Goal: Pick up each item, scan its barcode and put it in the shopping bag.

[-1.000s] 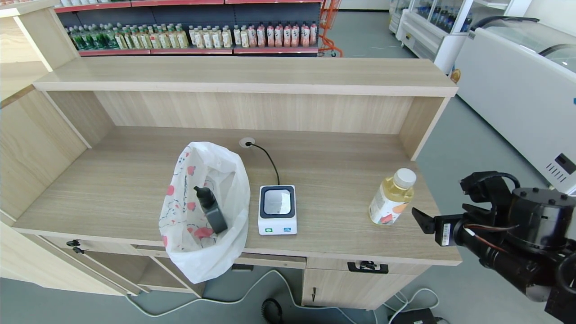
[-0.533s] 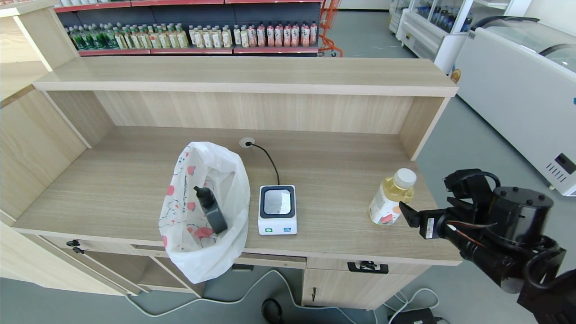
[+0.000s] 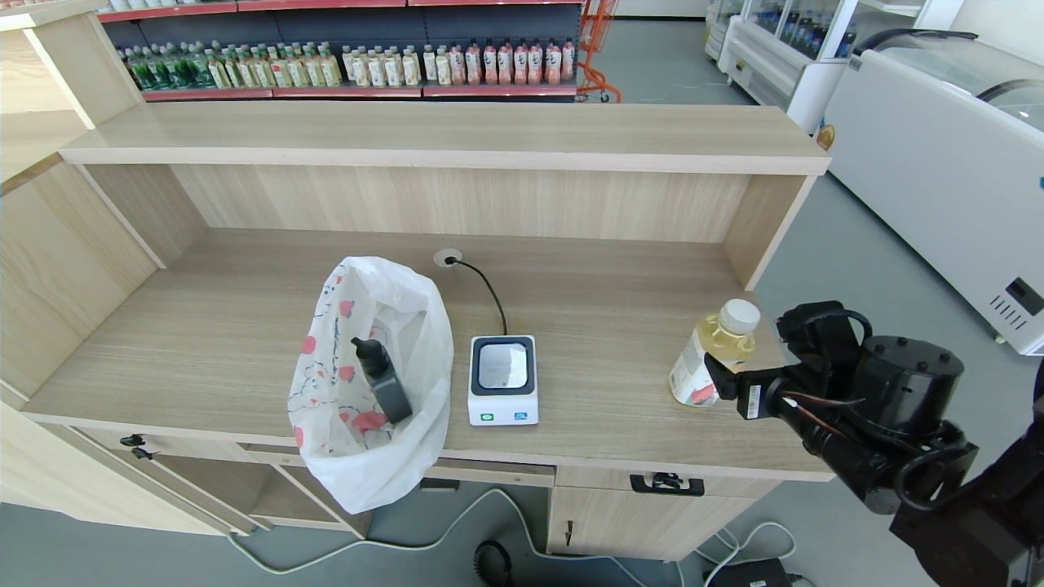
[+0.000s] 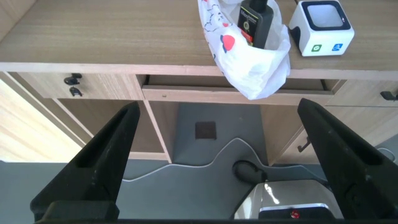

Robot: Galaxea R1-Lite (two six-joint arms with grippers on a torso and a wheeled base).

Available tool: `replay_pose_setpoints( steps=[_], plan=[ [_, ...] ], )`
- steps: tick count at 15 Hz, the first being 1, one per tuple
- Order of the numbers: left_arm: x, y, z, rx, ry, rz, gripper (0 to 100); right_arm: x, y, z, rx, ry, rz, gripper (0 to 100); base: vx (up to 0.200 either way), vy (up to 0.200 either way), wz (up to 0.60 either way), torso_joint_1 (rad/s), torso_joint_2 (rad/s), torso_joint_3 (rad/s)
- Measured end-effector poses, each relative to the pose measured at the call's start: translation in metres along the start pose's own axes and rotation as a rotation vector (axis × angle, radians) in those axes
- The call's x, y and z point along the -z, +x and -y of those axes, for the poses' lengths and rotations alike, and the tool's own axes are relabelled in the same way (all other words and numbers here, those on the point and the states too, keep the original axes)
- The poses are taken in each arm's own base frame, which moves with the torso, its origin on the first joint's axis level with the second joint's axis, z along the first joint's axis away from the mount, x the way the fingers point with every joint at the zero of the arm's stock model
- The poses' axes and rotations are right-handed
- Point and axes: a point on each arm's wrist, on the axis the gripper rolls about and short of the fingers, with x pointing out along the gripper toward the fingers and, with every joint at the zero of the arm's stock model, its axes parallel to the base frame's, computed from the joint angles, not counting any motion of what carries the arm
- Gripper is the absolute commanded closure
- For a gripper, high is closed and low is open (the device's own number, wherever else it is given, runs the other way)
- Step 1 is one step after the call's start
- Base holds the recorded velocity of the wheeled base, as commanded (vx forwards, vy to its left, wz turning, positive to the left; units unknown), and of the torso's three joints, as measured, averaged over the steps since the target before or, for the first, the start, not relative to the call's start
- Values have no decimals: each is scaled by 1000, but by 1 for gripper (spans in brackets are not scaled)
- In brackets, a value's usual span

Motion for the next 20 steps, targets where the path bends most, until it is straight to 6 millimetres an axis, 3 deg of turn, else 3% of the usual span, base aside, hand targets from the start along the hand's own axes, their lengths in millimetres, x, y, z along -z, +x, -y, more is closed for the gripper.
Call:
replay_pose_setpoints(
  steps=[9,10,20],
  plan=[
    [0,0,0,0,0,0,0,12,20,-8,-13,0,16,0,0,0,0,0,0,0],
    [0,0,0,0,0,0,0,14,22,-9,-14,-1,13,100,0,0,0,0,0,0],
    [0,0,0,0,0,0,0,20,40,-15,-10,9,46,100,0,0,0,0,0,0]
  ],
)
